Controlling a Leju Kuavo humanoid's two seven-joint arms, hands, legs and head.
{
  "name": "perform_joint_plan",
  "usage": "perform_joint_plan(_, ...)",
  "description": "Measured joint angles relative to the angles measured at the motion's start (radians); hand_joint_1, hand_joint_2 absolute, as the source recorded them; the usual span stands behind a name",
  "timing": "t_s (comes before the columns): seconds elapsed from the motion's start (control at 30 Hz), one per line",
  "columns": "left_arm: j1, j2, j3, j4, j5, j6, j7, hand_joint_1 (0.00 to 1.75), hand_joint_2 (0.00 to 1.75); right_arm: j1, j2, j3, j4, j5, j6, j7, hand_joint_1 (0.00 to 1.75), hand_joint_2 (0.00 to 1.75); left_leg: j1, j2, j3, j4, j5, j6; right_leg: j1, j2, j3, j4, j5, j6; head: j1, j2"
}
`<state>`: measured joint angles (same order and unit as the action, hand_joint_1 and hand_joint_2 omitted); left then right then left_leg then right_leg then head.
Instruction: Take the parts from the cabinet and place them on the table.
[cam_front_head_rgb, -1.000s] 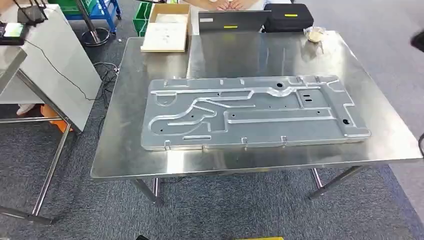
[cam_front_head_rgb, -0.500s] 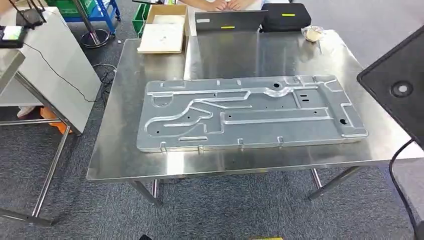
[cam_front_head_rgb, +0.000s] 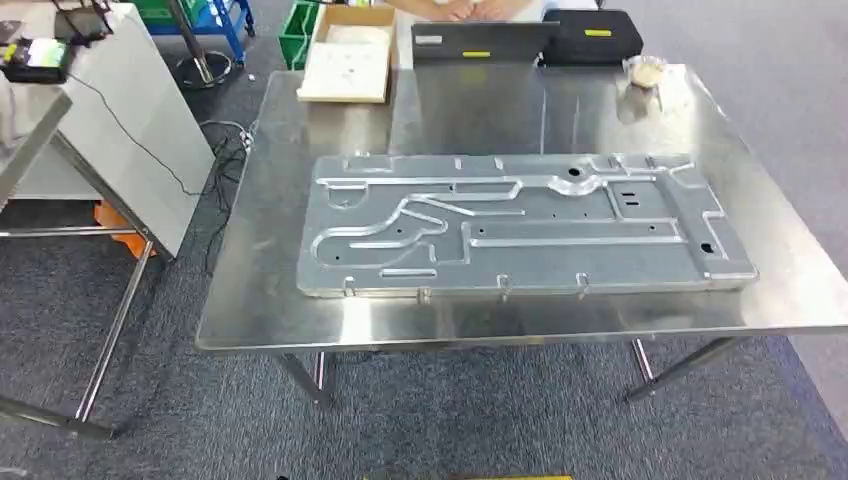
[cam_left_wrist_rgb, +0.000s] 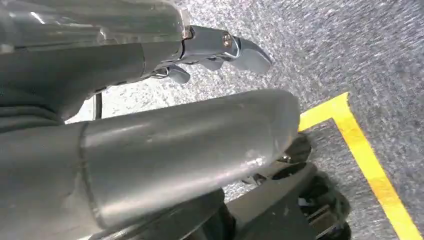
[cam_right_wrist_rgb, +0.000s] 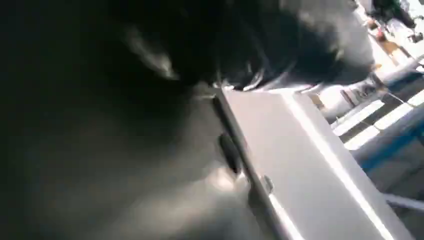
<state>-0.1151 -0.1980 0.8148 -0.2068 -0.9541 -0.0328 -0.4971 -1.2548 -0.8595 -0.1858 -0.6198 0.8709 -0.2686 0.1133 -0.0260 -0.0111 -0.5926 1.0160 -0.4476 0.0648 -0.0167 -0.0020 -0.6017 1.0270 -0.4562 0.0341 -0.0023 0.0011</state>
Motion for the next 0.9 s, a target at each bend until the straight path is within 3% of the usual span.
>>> perform_joint_plan(0.07, -0.001, 0.0, 0.001, 0.0, 0.0, 0.0, -0.001, 0.0, 0.0, 0.004, -0.005, 0.001, 0.028, -0.002, -0.009, 0.01, 0.0, 0.0, 0.0, 0.002, 0.002, -0.001, -0.002, -0.008, 0.0, 0.002, 0.0, -0.001, 0.001, -0.009, 0.0, 0.0)
perform_joint_plan(0.1, -0.003, 0.0, 0.001, 0.0, -0.001, 0.0, -0.001, 0.0, 0.0, 0.006, -0.008, 0.002, 0.036, -0.002, -0.013, 0.013, 0.0, 0.0, -0.001, 0.002, -0.003, 0.009, -0.015, -0.017, -0.011, 0.001, 0.004, -0.006, 0.004, -0.016, 0.0, 0.0)
perform_joint_plan(0.13, -0.004, 0.0, 0.001, 0.0, -0.001, 0.0, -0.002, 0.0, 0.0, 0.009, -0.008, 0.003, 0.041, -0.002, -0.016, 0.014, 0.0, 0.0, -0.001, 0.003, -0.014, 0.04, -0.038, -0.025, -0.013, 0.001, 0.005, -0.007, 0.003, -0.023, 0.0, 0.0)
perform_joint_plan(0.23, -0.006, 0.0, 0.001, 0.0, -0.003, 0.0, -0.002, 0.0, 0.0, 0.011, -0.008, 0.005, 0.057, -0.002, -0.021, 0.014, 0.0, 0.0, 0.013, 0.005, -0.118, 0.26, -0.139, -0.038, -0.014, 0.003, 0.004, -0.006, 0.003, -0.028, 0.0, 0.0)
perform_joint_plan(0.27, -0.005, 0.0, 0.002, 0.0, -0.003, 0.0, -0.002, 0.0, 0.0, 0.014, -0.008, 0.005, 0.062, -0.005, -0.022, 0.014, 0.0, 0.0, 0.015, 0.005, -0.145, 0.312, -0.149, -0.039, -0.013, 0.003, 0.004, -0.005, 0.002, -0.029, -0.001, 0.0)
perform_joint_plan(0.3, -0.005, 0.0, 0.002, 0.0, -0.003, 0.0, -0.002, 0.0, 0.0, 0.019, -0.008, 0.005, 0.066, -0.006, -0.026, 0.014, 0.0, 0.0, 0.017, 0.005, -0.145, 0.31, -0.133, -0.038, -0.012, 0.004, 0.004, -0.004, 0.002, -0.029, 0.0, 0.0)
perform_joint_plan(0.33, -0.005, 0.0, 0.002, 0.0, -0.003, 0.0, -0.002, 0.0, 0.0, 0.025, -0.008, 0.005, 0.069, -0.009, -0.03, 0.014, 0.0, 0.0, 0.017, 0.005, -0.125, 0.261, -0.097, -0.033, -0.01, 0.006, 0.005, -0.004, 0.001, -0.028, -0.001, 0.0)
perform_joint_plan(0.4, -0.007, 0.001, 0.002, 0.0, -0.003, 0.0, -0.002, 0.0, 0.0, 0.034, -0.008, 0.005, 0.076, -0.017, -0.036, 0.014, 0.0, 0.0, 0.013, 0.003, -0.042, 0.086, -0.006, -0.015, -0.005, 0.008, 0.007, -0.004, 0.001, -0.029, -0.001, 0.0)
perform_joint_plan(0.43, -0.008, 0.002, 0.003, 0.0, -0.003, 0.0, -0.002, 0.0, 0.0, 0.037, -0.008, 0.005, 0.079, -0.019, -0.04, 0.014, 0.0, 0.0, 0.007, 0.003, -0.013, 0.019, 0.005, 0.001, -0.007, 0.008, 0.007, -0.005, 0.001, -0.029, 0.0, 0.0)
perform_joint_plan(0.47, -0.01, 0.005, 0.004, 0.0, -0.003, 0.0, -0.002, 0.0, 0.0, 0.038, -0.011, 0.005, 0.083, -0.023, -0.045, 0.014, 0.0, 0.0, 0.007, 0.005, 0.001, 0.003, -0.003, 0.005, -0.003, 0.008, 0.003, -0.004, 0.001, -0.022, 0.0, 0.0)
perform_joint_plan(0.57, -0.01, 0.004, 0.005, 0.0, -0.004, 0.0, -0.002, 0.0, 0.0, 0.063, -0.016, 0.005, 0.092, -0.026, -0.054, 0.013, 0.0, 0.0, 0.003, 0.005, 0.004, -0.008, 0.001, 0.006, -0.007, 0.009, 0.006, -0.016, 0.008, -0.003, -0.001, 0.0)
perform_joint_plan(0.63, -0.011, 0.002, 0.005, 0.0, -0.005, 0.0, -0.002, 0.0, 0.0, 0.075, -0.017, 0.004, 0.096, -0.026, -0.059, 0.01, 0.0, 0.0, 0.012, 0.009, 0.026, -0.051, 0.023, 0.007, -0.012, 0.004, 0.006, -0.002, -0.007, 0.003, 0.0, 0.0)
perform_joint_plan(0.67, -0.011, 0.002, 0.006, 0.0, -0.005, 0.0, -0.002, 0.0, 0.0, 0.07, -0.018, 0.003, 0.099, -0.026, -0.061, 0.009, 0.0, 0.0, 0.012, 0.009, 0.027, -0.054, 0.025, 0.012, -0.014, 0.005, -0.017, 0.046, -0.043, 0.005, 0.0, 0.0)
perform_joint_plan(0.73, -0.012, 0.002, 0.006, 0.0, -0.005, 0.0, -0.002, 0.0, 0.0, 0.073, -0.019, 0.003, 0.1, -0.026, -0.063, 0.01, 0.0, 0.0, 0.012, 0.01, 0.027, -0.053, 0.024, 0.014, -0.016, 0.005, -0.09, 0.201, -0.117, 0.016, 0.0, 0.0)
perform_joint_plan(0.77, -0.012, 0.002, 0.006, 0.0, -0.005, 0.0, -0.002, 0.0, 0.0, 0.082, -0.019, 0.003, 0.103, -0.024, -0.063, 0.01, 0.0, 0.0, 0.012, 0.01, 0.027, -0.052, 0.022, 0.013, -0.018, 0.005, -0.125, 0.266, -0.136, 0.021, 0.0, 0.0)
perform_joint_plan(0.8, -0.012, 0.002, 0.006, 0.0, -0.005, 0.0, -0.002, 0.0, 0.0, 0.085, -0.019, 0.003, 0.104, -0.024, -0.063, 0.01, 0.0, 0.0, 0.013, 0.01, 0.027, -0.05, 0.021, 0.011, -0.021, 0.004, -0.137, 0.284, -0.129, 0.025, 0.0, 0.0)
perform_joint_plan(0.83, -0.011, 0.002, 0.006, 0.0, -0.006, 0.0, -0.001, 0.0, 0.0, 0.086, -0.019, 0.003, 0.109, -0.024, -0.066, 0.009, 0.0, 0.0, 0.014, 0.01, 0.027, -0.045, 0.018, 0.008, -0.027, 0.003, -0.125, 0.255, -0.098, 0.029, 0.0, 0.0)
perform_joint_plan(0.9, -0.009, 0.0, 0.007, 0.0, -0.006, 0.0, -0.001, 0.0, 0.0, 0.106, -0.019, -0.005, 0.102, -0.053, -0.12, -0.06, 0.0, 0.0, 0.02, 0.009, 0.026, -0.025, 0.002, -0.004, -0.036, 0.0, -0.038, 0.082, 0.0, 0.04, 0.0, 0.0)
